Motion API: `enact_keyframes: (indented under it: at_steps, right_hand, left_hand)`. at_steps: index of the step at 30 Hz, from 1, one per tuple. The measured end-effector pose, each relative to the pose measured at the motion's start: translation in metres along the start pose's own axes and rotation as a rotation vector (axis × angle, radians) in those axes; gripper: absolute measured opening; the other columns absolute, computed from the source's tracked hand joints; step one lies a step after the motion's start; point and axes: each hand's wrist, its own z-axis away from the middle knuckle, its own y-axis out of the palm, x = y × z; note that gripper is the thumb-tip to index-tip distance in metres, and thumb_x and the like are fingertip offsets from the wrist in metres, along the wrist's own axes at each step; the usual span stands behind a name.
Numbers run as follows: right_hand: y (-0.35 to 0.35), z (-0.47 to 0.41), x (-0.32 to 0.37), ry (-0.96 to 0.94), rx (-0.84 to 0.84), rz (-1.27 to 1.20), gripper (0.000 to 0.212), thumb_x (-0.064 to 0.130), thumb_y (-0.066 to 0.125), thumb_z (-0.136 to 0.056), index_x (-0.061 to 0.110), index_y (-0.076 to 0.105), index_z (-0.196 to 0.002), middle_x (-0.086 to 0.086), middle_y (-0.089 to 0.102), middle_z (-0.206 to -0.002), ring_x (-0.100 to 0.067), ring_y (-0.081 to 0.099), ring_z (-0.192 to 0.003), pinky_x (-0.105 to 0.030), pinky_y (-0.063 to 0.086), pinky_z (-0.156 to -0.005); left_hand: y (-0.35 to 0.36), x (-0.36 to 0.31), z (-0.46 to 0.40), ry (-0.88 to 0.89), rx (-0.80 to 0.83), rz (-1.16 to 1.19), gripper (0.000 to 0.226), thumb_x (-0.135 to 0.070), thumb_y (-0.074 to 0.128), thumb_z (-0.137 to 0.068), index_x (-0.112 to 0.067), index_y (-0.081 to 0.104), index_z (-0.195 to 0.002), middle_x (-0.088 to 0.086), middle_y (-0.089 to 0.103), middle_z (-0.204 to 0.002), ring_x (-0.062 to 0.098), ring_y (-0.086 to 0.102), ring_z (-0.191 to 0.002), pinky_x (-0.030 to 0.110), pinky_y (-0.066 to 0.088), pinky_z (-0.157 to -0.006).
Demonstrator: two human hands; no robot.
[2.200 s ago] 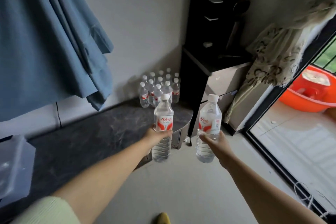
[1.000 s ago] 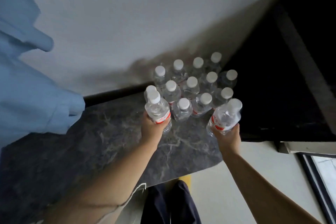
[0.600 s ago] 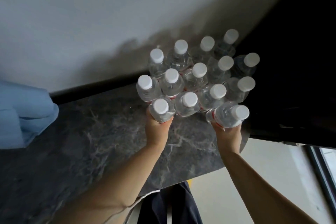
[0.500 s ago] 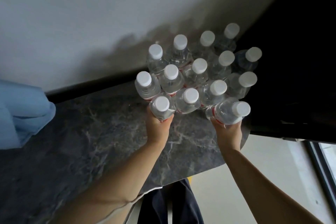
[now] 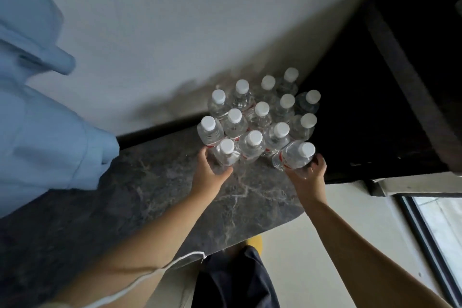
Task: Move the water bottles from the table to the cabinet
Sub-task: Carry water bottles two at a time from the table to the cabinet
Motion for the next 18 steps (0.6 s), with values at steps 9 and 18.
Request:
enact_keyframes:
  at_steps: [9,18]
  right_hand:
    - [-0.054,0.042,0.107,-0.281,0.066,0.305,0.095,0.028,0.077,-0.081,0.021,0.016,-0.154,-0.009,0.026,-0.157,-0.025,0.029,-0.143,-0.035,0.029,-0.112]
    - [-0.069,0.045,0.243,-0.476,0.15,0.957,0.059,0.042,0.048,-0.097,0.02,0.031,-0.149,-0.005,0.024,-0.157,-0.025,0.015,-0.148,-0.057,0.014,-0.117]
  left_hand:
    - [-0.041,-0.117,0.026,0.251,0.139,-0.166,0.084,-0.037,0.071,-0.083,-0.019,0.022,-0.149,0.001,0.032,-0.153,0.016,0.032,-0.139,0.022,0.027,-0.104]
    - [-0.069,-0.24,0.032,0.575,0.192,-0.598,0.064,-0.04,0.056,-0.093,-0.014,0.032,-0.146,0.006,0.038,-0.15,0.023,0.037,-0.135,0.036,0.034,-0.109]
